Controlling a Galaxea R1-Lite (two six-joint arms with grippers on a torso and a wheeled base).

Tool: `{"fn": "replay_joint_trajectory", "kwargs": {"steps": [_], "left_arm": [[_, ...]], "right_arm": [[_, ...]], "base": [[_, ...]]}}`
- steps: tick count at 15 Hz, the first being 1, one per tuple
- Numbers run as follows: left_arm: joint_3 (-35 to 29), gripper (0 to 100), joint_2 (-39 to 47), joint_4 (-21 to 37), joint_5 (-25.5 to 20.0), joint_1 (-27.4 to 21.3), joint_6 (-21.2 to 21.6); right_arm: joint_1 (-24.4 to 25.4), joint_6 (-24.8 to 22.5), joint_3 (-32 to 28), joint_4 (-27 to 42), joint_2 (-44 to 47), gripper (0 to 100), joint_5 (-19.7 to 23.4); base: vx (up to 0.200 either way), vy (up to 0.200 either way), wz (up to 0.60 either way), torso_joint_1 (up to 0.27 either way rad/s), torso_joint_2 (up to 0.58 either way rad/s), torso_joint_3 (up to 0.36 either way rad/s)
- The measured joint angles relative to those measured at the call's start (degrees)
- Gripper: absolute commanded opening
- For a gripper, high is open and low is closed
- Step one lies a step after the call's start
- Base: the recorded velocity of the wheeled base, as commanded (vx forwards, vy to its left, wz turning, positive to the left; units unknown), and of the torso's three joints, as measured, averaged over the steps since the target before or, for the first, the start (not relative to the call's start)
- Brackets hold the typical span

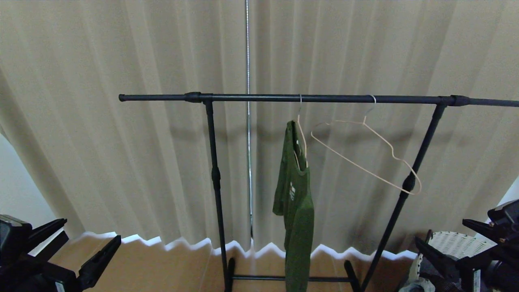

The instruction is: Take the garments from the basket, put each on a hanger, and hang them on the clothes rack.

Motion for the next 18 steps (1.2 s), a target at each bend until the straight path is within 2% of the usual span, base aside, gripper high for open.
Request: {"fn": "replay_joint_trajectory", "kwargs": {"steps": [5, 7, 11, 13, 14, 15, 16, 18], "left_arm": [[-1.0, 100, 1.2, 0.2, 0.0, -0.1, -0.3], [-2.5, 100, 2.1, 3.6, 0.0, -0.1, -0.3], [-8.0, 100, 1.1, 16.7, 0.0, -0.2, -0.6], [-11.8, 100, -1.8, 30.0, -0.1, -0.3, -1.2], [-13.9, 100, -3.4, 34.8, -1.1, -0.4, -2.0], [-15.8, 100, -4.9, 39.8, -4.1, -0.5, -3.0], [-17.7, 100, -6.1, 42.4, -7.2, -0.5, -3.9], [-18.8, 100, -7.6, 41.9, -8.0, -0.4, -4.2]], "right_arm": [[0.0, -1.7, 0.9, 0.1, 0.2, 100, 0.0], [0.0, -1.7, 1.0, 0.0, 0.1, 100, 0.0], [0.0, -2.1, 1.1, 0.1, 0.1, 100, 0.0], [-0.1, -2.1, 1.1, 0.1, 0.1, 100, 0.0], [-0.1, -2.1, 1.1, 0.1, 0.2, 100, 0.0], [-0.1, -2.1, 1.1, 0.2, 0.2, 100, 0.0], [-0.1, -2.1, 1.1, 0.2, 0.2, 100, -0.1], [-0.1, -2.1, 1.1, 0.4, 0.3, 100, -0.2]], "base": [[0.0, 0.0, 0.0, 0.0, 0.0, 0.0], [0.0, 0.0, 0.0, 0.0, 0.0, 0.0], [0.0, 0.0, 0.0, 0.0, 0.0, 0.0], [0.0, 0.0, 0.0, 0.0, 0.0, 0.0], [0.0, 0.0, 0.0, 0.0, 0.0, 0.0], [0.0, 0.0, 0.0, 0.0, 0.0, 0.0], [0.0, 0.0, 0.0, 0.0, 0.0, 0.0], [0.0, 0.0, 0.0, 0.0, 0.0, 0.0]]}}
